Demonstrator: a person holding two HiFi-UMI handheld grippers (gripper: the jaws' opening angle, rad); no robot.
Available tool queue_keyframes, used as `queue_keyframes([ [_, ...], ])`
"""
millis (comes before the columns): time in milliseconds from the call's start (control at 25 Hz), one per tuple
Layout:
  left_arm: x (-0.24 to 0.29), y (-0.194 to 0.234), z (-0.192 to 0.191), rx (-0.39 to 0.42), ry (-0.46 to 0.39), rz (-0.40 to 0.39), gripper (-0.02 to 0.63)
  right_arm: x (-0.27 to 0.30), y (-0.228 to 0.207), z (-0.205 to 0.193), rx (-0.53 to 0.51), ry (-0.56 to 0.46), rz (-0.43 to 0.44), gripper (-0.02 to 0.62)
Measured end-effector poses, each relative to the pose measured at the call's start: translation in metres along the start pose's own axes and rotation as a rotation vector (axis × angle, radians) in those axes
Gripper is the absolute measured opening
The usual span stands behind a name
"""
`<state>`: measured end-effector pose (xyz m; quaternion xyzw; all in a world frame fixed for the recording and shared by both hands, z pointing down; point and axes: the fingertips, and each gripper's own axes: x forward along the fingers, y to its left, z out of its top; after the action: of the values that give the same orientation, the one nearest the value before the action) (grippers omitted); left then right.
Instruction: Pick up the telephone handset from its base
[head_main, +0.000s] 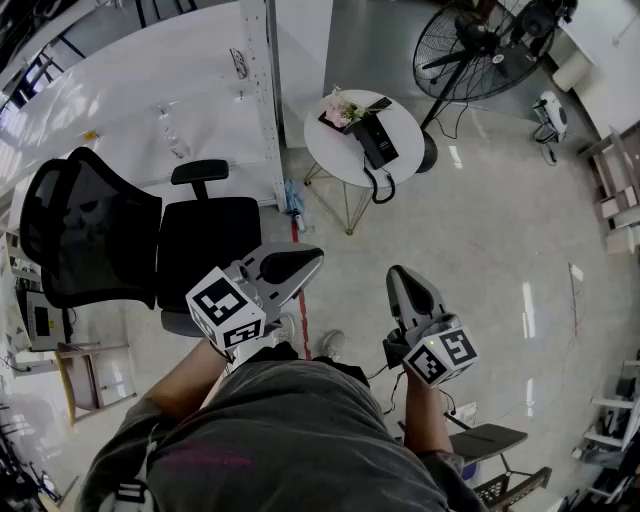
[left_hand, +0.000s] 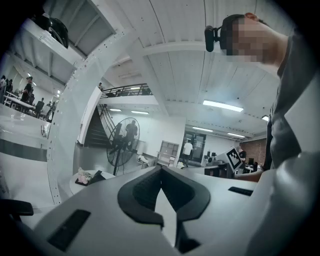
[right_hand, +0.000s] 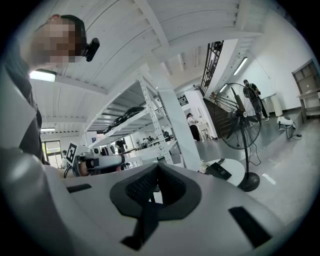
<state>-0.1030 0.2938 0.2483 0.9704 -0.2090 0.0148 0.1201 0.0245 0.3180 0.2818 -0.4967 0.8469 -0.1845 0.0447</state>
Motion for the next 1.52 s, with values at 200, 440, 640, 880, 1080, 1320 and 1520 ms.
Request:
queue_keyframes([
  [200,0.01,-0.007,-0.001,-0.012,0.001,0.004,0.014,-0.008,-0.009,0.0,0.0,0.008,-0.001,0.018],
  [440,0.024,-0.02,-0.001,-0.019,-0.007,0.016,0.014,-0.019,-0.02,0.005,0.006,0.002,0.014,0.018],
  [640,0.036,-0.032,-0.01,-0.023,-0.007,0.034,0.014,-0.033,-0.032,0.007,0.0,0.008,0.034,0.018],
  [880,0.052,-0.048,-0.019,-0.029,-0.008,0.061,0.014,-0.052,-0.05,0.004,0.001,0.019,0.059,0.018],
  [1080,0.061,-0.055,-0.023,-0.023,-0.001,0.075,0.014,-0.059,-0.06,0.002,0.01,0.014,0.076,0.018],
  [1320,0.069,-0.061,-0.021,-0.007,0.002,0.081,0.014,-0.067,-0.07,0.005,0.016,0.002,0.08,0.018],
  [1520,0.077,-0.056,-0.016,-0.005,0.0,0.082,0.014,-0.066,-0.081,0.01,0.017,-0.009,0.072,0.018],
])
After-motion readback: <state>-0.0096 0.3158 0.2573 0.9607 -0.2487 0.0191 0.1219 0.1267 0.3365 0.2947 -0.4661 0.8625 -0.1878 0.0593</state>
